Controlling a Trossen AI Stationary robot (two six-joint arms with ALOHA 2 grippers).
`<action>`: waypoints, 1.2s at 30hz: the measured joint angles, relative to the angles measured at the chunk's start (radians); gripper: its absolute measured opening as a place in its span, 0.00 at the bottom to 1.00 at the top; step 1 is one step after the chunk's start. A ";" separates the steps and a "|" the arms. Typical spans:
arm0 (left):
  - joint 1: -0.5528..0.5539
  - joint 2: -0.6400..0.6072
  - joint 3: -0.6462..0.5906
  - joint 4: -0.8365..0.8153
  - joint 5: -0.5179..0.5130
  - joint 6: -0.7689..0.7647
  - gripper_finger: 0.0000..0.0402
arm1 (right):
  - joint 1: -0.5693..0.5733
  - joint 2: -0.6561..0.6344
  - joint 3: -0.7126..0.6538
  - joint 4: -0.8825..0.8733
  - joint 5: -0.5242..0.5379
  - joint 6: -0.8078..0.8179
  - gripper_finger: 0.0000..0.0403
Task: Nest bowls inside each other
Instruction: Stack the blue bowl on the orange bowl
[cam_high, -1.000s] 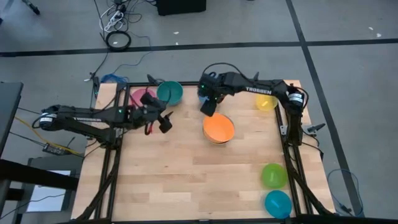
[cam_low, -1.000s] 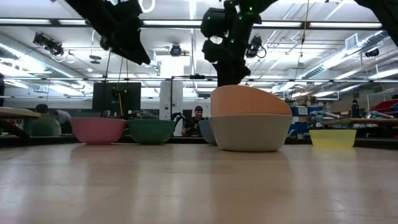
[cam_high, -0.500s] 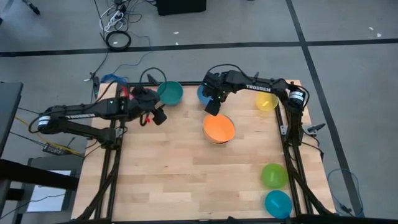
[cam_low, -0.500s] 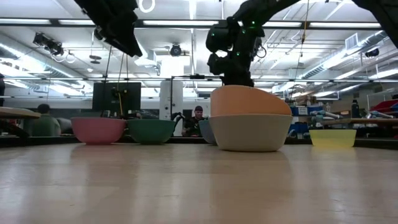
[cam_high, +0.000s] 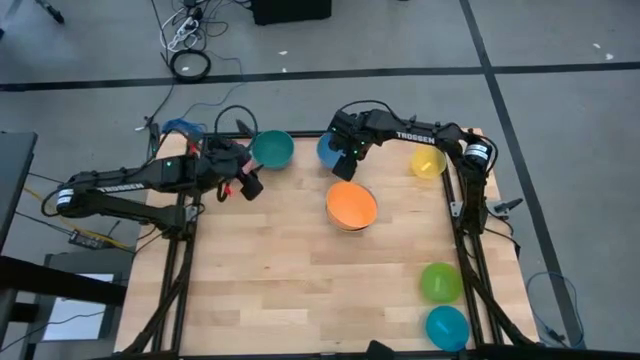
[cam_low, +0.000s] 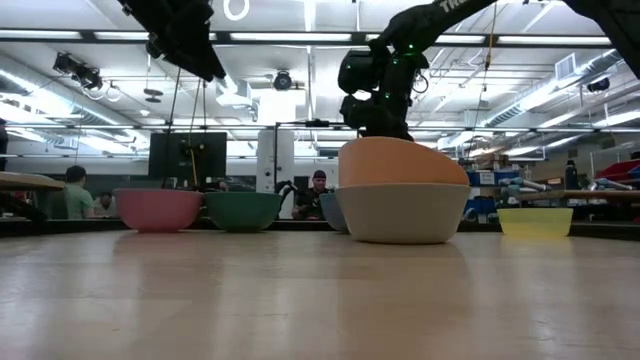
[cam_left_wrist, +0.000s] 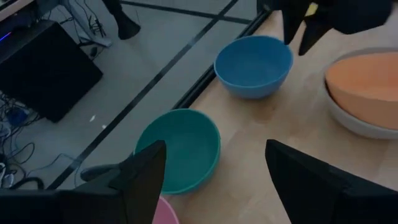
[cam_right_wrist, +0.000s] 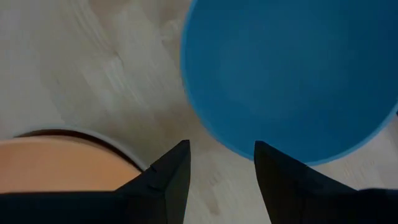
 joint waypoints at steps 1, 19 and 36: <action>0.000 -0.002 0.000 0.006 0.002 0.000 0.71 | -0.006 0.000 0.000 0.000 -0.004 -0.003 0.41; -0.001 -0.010 0.000 -0.004 0.006 -0.008 0.71 | -0.101 0.000 0.000 0.056 -0.012 -0.017 0.03; -0.001 -0.010 0.000 -0.003 0.012 -0.024 0.71 | -0.143 0.002 -0.199 0.131 -0.114 0.120 0.00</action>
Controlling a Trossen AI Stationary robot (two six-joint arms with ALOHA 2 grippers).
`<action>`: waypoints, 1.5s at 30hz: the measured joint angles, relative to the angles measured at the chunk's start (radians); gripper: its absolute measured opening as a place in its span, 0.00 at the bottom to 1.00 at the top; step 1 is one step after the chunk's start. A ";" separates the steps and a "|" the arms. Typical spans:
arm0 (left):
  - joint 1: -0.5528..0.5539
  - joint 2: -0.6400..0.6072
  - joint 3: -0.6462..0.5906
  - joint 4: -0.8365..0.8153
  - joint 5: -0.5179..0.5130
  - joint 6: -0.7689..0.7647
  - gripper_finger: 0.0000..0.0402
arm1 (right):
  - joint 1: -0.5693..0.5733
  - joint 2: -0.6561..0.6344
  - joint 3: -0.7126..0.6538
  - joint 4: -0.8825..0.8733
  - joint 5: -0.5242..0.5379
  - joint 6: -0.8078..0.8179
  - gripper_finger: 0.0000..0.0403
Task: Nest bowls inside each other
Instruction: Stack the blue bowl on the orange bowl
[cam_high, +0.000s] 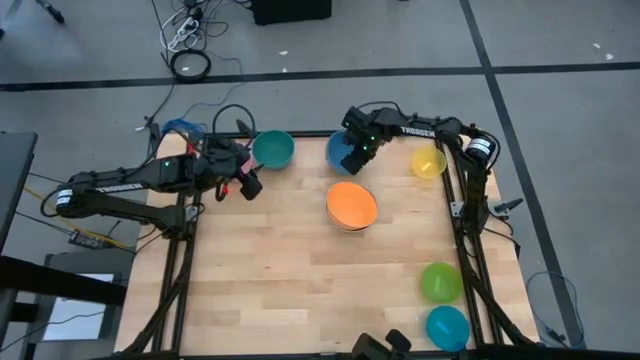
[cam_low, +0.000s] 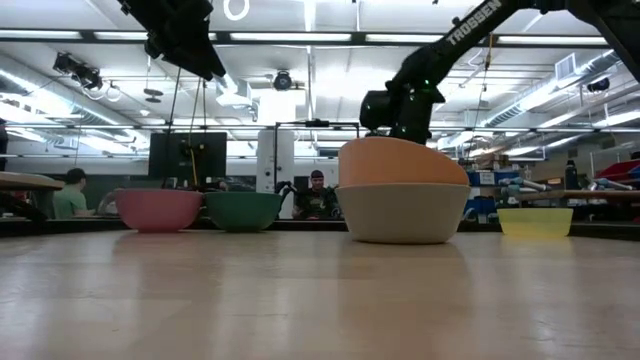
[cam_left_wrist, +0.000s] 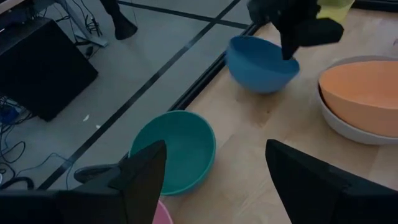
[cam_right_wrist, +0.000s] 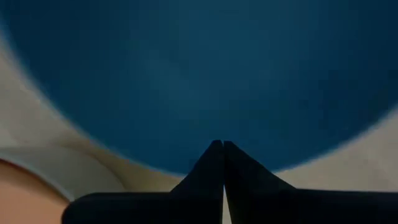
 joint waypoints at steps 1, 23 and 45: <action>0.000 0.000 0.000 0.000 0.001 0.000 0.71 | 0.000 0.000 -0.016 0.023 -0.003 0.004 0.00; 0.000 0.000 -0.001 -0.063 0.015 -0.017 0.71 | 0.141 -0.008 -0.054 -0.209 0.107 0.028 0.00; 0.000 0.000 -0.001 -0.061 0.016 -0.033 0.71 | 0.157 -0.015 0.078 -0.163 0.114 -0.017 0.32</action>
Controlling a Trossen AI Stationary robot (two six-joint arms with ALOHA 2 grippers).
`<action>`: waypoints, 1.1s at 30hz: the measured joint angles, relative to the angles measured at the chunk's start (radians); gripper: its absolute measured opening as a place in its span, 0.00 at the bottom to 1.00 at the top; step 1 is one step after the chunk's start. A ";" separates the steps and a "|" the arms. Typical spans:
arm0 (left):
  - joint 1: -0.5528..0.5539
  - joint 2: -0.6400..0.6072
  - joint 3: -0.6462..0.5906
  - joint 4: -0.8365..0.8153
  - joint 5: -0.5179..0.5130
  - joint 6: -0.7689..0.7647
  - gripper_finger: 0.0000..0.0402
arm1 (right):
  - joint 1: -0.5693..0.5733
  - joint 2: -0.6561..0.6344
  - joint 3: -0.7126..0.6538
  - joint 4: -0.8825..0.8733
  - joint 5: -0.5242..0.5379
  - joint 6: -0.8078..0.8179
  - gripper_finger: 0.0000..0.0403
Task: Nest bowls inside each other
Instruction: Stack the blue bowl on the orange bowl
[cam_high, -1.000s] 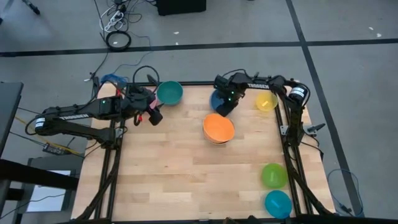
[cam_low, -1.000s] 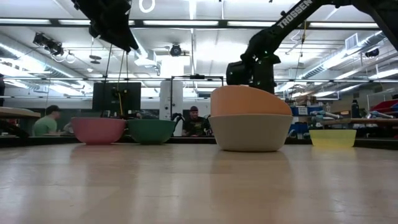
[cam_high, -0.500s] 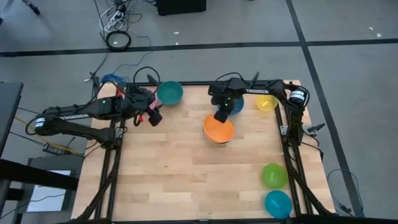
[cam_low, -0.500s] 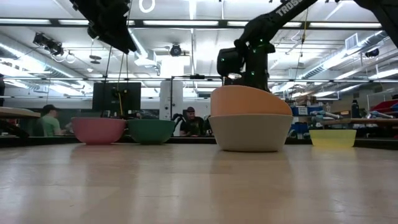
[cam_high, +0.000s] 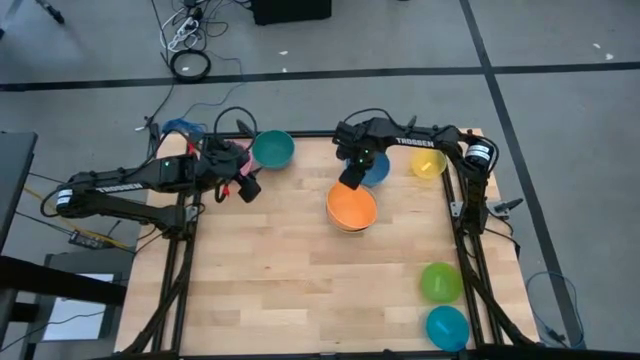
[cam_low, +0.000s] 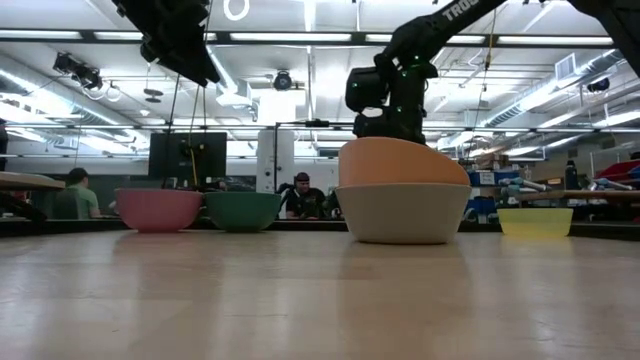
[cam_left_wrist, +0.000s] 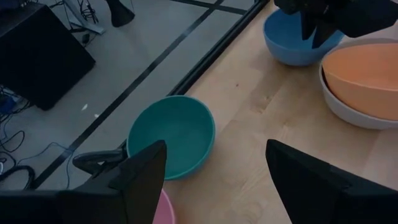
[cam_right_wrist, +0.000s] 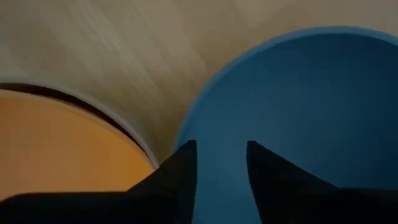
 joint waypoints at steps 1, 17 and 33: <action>0.000 0.000 0.000 0.000 0.003 0.000 0.71 | 0.000 0.000 0.000 0.000 -0.002 0.000 0.32; 0.000 0.000 0.000 0.000 0.006 0.000 0.71 | 0.016 0.000 0.000 0.000 -0.005 0.010 0.31; 0.000 0.000 0.000 0.000 0.006 0.000 0.71 | 0.023 -0.001 0.048 -0.035 -0.005 -0.005 0.32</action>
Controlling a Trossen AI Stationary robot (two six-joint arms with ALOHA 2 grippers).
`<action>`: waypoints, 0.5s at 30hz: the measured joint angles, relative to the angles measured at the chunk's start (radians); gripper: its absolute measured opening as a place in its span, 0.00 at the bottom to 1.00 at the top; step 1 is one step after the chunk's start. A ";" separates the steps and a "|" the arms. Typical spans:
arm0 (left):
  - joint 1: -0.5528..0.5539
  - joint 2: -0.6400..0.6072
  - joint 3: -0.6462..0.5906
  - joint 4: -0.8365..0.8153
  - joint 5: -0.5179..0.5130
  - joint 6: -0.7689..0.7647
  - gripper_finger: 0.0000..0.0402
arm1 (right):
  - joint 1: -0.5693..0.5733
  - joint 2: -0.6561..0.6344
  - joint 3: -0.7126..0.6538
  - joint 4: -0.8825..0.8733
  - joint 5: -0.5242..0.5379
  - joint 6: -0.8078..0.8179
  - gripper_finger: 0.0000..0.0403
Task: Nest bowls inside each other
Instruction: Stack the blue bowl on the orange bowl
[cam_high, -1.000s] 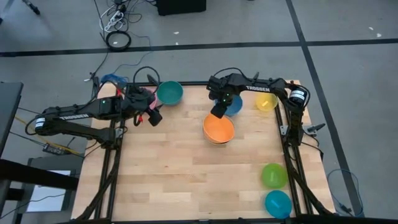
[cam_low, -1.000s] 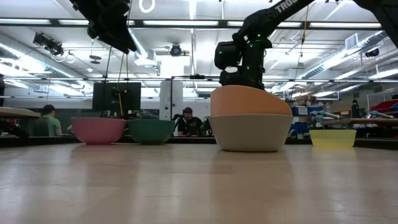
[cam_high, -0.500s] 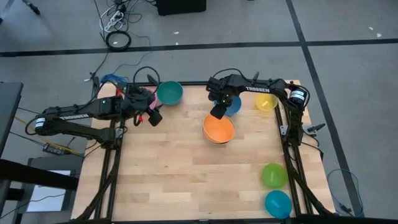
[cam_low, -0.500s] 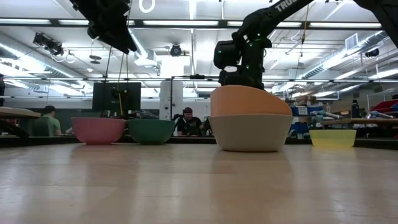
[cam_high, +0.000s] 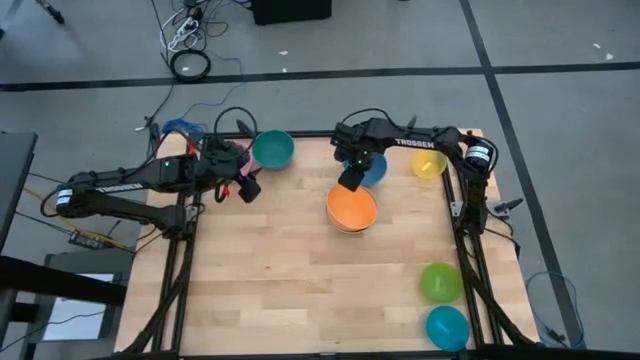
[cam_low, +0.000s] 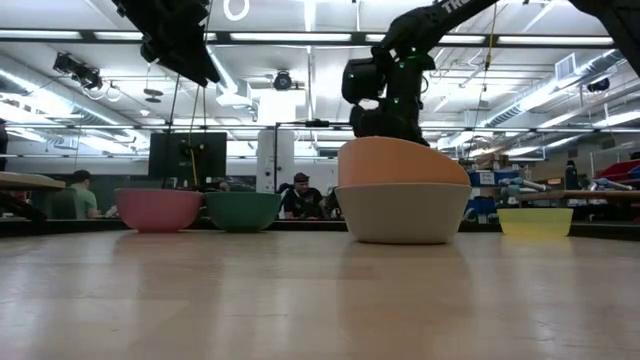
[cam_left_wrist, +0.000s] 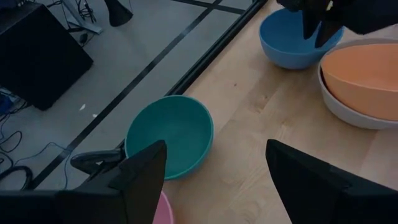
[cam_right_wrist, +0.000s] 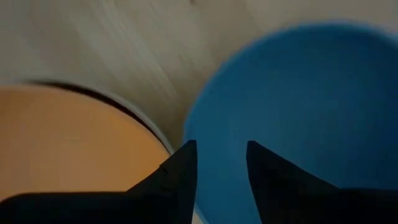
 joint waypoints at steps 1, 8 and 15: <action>0.000 0.000 0.000 0.000 0.000 0.000 0.71 | 0.000 0.000 0.017 -0.004 0.000 -0.001 0.32; 0.000 0.000 0.000 0.000 0.000 0.000 0.71 | 0.026 -0.002 0.075 0.007 -0.006 0.006 0.32; 0.000 0.000 0.000 -0.001 0.000 0.000 0.71 | 0.047 0.006 0.045 0.035 0.025 0.034 0.32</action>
